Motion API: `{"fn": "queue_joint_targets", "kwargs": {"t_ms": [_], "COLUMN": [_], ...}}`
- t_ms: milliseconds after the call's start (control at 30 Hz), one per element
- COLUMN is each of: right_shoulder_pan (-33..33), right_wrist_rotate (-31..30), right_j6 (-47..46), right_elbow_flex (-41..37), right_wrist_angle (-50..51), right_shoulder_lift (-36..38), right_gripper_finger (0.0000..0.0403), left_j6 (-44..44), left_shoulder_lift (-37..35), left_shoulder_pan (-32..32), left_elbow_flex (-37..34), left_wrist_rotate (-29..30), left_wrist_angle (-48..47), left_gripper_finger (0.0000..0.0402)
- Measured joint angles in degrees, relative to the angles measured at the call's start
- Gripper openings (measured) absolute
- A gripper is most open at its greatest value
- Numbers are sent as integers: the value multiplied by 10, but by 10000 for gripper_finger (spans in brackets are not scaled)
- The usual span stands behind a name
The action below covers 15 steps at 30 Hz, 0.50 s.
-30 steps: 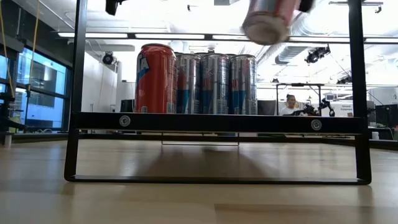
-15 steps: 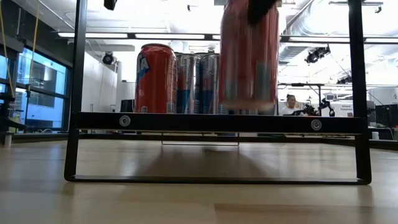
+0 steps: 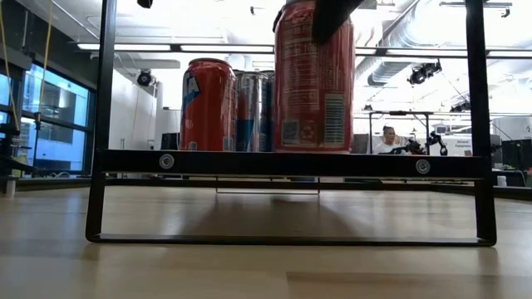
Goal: Place canned beverage on shelf
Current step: Put the red soda can on the shelf aligned with the other red soda can
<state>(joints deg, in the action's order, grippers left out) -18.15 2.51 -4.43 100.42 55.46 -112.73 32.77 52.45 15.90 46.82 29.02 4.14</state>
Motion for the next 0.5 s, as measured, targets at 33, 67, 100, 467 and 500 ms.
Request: {"fn": "queue_joint_targets", "kwargs": {"t_ms": [33,67,100,467,500], "right_shoulder_pan": [0,0,0,2,3], "right_wrist_rotate": [0,0,0,-13,-15], "right_j6": [0,0,0,6,9], "right_elbow_flex": [0,0,1,1,1], "right_wrist_angle": [-1,-1,-2,13,16], "right_shoulder_lift": [0,0,0,1,1], "right_gripper_finger": [330,344,358,394,394], "left_j6": [0,0,0,-15,-15], "left_shoulder_lift": [0,0,0,0,0], "left_shoulder_pan": [1,0,0,0,0], "left_elbow_flex": [0,0,0,0,0], "left_wrist_rotate": [0,0,0,0,0], "left_wrist_angle": [0,0,0,0,0], "left_gripper_finger": [255,255,255,255,255]}}
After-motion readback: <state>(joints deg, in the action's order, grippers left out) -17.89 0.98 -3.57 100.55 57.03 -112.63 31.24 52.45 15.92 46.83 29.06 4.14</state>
